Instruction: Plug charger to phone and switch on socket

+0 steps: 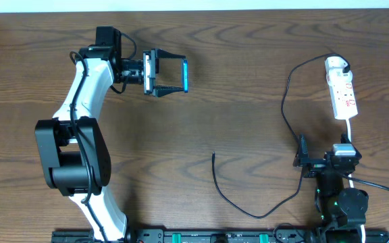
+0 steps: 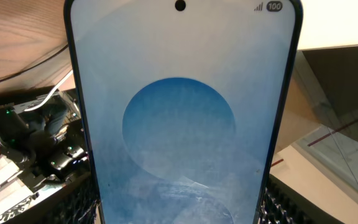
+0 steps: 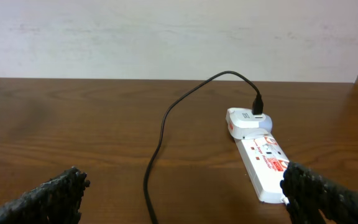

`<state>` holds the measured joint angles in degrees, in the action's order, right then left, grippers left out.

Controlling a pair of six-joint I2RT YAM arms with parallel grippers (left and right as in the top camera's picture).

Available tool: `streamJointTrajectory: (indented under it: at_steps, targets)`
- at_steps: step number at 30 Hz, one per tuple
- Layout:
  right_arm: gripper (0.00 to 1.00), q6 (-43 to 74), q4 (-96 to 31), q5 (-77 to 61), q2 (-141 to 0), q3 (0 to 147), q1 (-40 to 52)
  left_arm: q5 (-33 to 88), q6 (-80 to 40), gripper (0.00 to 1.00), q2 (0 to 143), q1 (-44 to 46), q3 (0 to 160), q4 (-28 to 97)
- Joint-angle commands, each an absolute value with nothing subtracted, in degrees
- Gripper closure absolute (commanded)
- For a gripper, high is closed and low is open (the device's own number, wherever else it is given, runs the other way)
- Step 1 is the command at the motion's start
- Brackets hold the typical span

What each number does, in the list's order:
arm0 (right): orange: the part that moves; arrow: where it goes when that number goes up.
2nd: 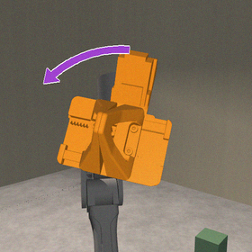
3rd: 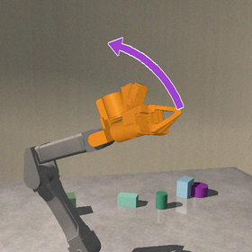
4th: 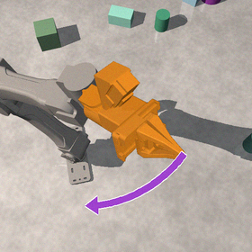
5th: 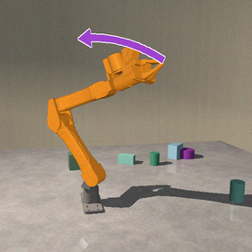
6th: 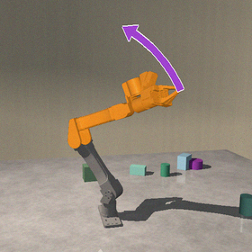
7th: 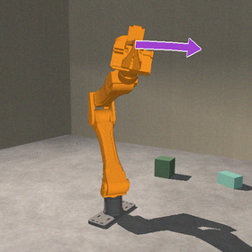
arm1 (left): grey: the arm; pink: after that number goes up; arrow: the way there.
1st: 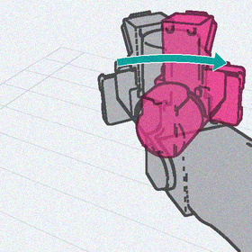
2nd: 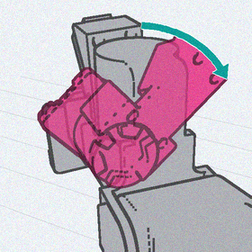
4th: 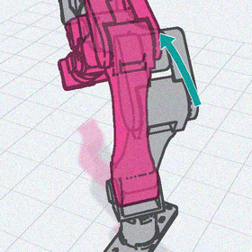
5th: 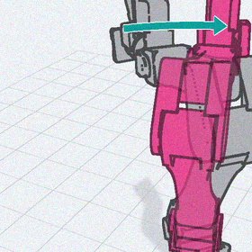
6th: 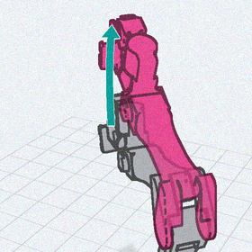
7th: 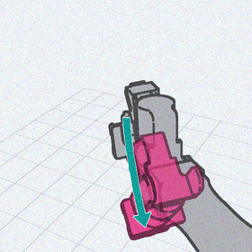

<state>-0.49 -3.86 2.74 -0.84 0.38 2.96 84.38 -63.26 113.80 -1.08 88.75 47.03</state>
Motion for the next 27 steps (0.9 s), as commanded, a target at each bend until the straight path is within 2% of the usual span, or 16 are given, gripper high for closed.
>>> streamJointTrajectory:
  at_steps: [1, 27]
  targets:
    - [0.01, -0.93, -4.1, 2.66, -0.75, 0.32, 3.42, 87.94, -64.16, 0.93, 111.94, -1.28, 89.97, 46.98]
    - [0.01, -0.93, -4.1, 2.63, -0.75, 0.32, 3.42, 87.39, -61.54, 0.93, 111.94, -1.26, 89.97, 46.98]
